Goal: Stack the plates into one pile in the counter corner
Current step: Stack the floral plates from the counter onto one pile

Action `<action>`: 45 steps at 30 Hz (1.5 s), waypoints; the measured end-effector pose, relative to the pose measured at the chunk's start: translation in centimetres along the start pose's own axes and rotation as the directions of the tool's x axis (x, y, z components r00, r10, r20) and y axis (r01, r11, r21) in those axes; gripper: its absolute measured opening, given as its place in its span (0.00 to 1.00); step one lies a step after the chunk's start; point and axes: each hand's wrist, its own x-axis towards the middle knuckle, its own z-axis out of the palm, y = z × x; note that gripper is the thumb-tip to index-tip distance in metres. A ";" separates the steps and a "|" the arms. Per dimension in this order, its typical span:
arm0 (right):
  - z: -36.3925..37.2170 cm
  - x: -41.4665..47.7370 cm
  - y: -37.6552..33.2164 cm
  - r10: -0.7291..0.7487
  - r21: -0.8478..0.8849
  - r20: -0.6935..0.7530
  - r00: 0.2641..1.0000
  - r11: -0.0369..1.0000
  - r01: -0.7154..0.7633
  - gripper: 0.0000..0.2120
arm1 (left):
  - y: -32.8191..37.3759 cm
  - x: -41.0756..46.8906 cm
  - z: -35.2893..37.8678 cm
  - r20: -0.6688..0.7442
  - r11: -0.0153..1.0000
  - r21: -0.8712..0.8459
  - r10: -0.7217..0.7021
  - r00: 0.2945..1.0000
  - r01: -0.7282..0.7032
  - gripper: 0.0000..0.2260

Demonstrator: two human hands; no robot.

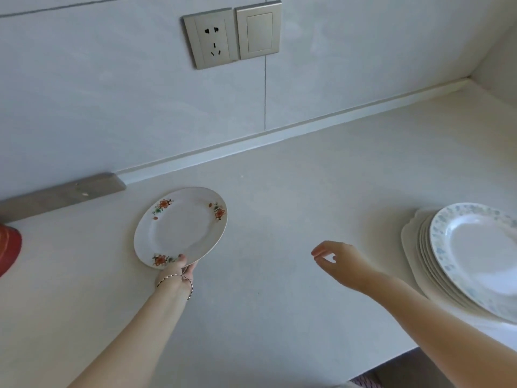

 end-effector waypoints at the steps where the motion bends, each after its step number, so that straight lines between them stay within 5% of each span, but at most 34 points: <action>1: 0.0 -0.3 0.2 0.010 0.010 -0.013 1.000 1.000 -0.009 0.10 | 0.3 -0.5 0.2 0.006 1.000 0.027 0.011 1.000 -0.011 0.09; 5: -0.4 -1.5 1.0 0.037 0.049 -0.053 0.998 0.998 -0.034 0.10 | -0.1 -4.7 1.8 0.163 0.964 0.255 0.028 0.986 -0.069 0.15; 8: -2.2 -2.7 1.4 0.108 0.260 -0.114 0.988 0.963 -0.076 0.09 | -2.0 -6.6 3.3 0.276 0.896 0.426 0.005 0.961 -0.127 0.11; 12: -6.7 -4.9 3.4 0.260 0.835 -0.165 0.952 0.550 -0.005 0.11 | -5.8 -11.2 7.3 0.448 0.733 0.614 -0.018 0.894 -0.294 0.08; 15: -10.9 -7.5 7.4 0.350 0.924 -0.255 0.901 0.362 0.121 0.12 | -10.3 -14.6 10.1 0.566 0.576 0.689 -0.048 0.823 -0.440 0.08; 21: -14.3 -13.5 19.4 0.404 0.629 -0.458 0.792 0.777 -0.032 0.15 | -21.8 -19.4 15.0 0.582 0.370 0.794 -0.236 0.778 -0.481 0.10; 31: -14.9 -15.8 31.1 0.487 0.612 -0.433 0.758 0.777 -0.149 0.18 | -33.5 -19.7 20.6 0.520 0.045 0.850 -0.228 0.823 -0.525 0.05; 45: -14.6 -13.6 30.5 0.529 0.497 -0.421 0.737 0.814 -0.300 0.22 | -33.4 -17.2 23.2 0.518 -0.360 0.751 -0.197 0.832 -0.553 0.10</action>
